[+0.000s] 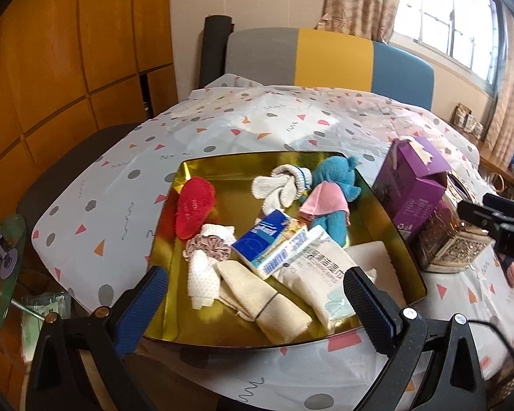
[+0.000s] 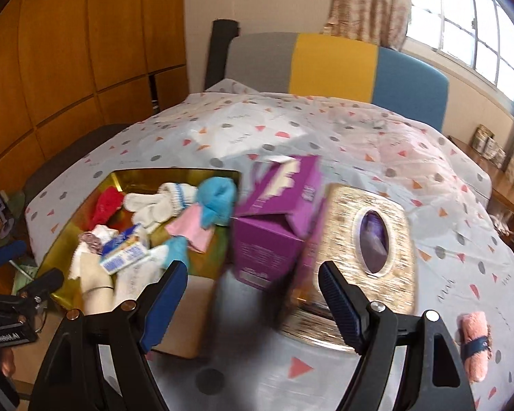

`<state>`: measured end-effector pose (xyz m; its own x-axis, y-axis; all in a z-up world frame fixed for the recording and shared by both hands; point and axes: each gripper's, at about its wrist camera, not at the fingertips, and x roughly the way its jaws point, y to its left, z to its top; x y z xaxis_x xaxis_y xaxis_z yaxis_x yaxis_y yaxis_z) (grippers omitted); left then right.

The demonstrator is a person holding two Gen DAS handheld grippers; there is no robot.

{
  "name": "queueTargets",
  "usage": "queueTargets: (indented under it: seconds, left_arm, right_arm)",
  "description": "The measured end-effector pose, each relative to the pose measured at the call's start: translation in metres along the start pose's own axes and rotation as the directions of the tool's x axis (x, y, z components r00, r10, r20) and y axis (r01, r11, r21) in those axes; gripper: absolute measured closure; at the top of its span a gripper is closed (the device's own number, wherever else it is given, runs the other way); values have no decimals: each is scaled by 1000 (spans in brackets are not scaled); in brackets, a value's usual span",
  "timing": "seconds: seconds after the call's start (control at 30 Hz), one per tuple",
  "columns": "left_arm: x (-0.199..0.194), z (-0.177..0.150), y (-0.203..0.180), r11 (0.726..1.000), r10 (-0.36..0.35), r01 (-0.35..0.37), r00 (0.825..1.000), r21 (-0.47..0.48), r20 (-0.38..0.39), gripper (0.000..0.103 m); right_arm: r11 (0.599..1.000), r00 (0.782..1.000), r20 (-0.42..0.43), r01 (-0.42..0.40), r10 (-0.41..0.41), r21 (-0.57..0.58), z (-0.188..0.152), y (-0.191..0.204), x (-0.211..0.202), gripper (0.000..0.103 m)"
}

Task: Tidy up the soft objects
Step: 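Move both grippers past the tissue boxes toward the pink towel and scrunchie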

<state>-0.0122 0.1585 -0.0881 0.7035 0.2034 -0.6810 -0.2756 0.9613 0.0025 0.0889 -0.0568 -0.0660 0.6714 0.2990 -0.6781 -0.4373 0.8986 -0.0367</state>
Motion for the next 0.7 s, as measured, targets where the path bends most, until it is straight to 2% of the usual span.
queueTargets:
  seconds: [0.23, 0.4, 0.5, 0.53, 0.6, 0.67, 0.7]
  left_arm:
    - [0, -1, -9, 999, -44, 44, 999, 17, -7, 0]
    - [4, 0, -10, 994, -107, 107, 993, -6, -41, 0]
    - [1, 1, -18, 980, -198, 198, 979, -7, -53, 0]
    - [0, 2, -23, 970, -243, 244, 968, -3, -66, 0]
    - [-3, 3, -35, 959, -278, 281, 958, 29, -71, 0]
    - [-10, 5, -52, 942, -320, 324, 946, 92, -60, 0]
    - [-15, 6, -63, 924, -356, 360, 933, 127, -51, 0]
  right_arm:
    - [989, 993, -29, 120, -118, 88, -18, -69, -10, 23]
    - [947, 976, -53, 217, -211, 236, -32, -142, -27, 23]
    - [885, 957, -92, 288, -274, 366, -45, -199, -36, 23]
    - [849, 948, -114, 317, -297, 423, -52, -221, -40, 23]
    - [773, 934, -160, 355, -321, 525, -66, -260, -44, 23]
    - [670, 910, -214, 407, -355, 621, -84, -301, -48, 23]
    - [624, 900, -231, 424, -369, 656, -93, -317, -50, 23]
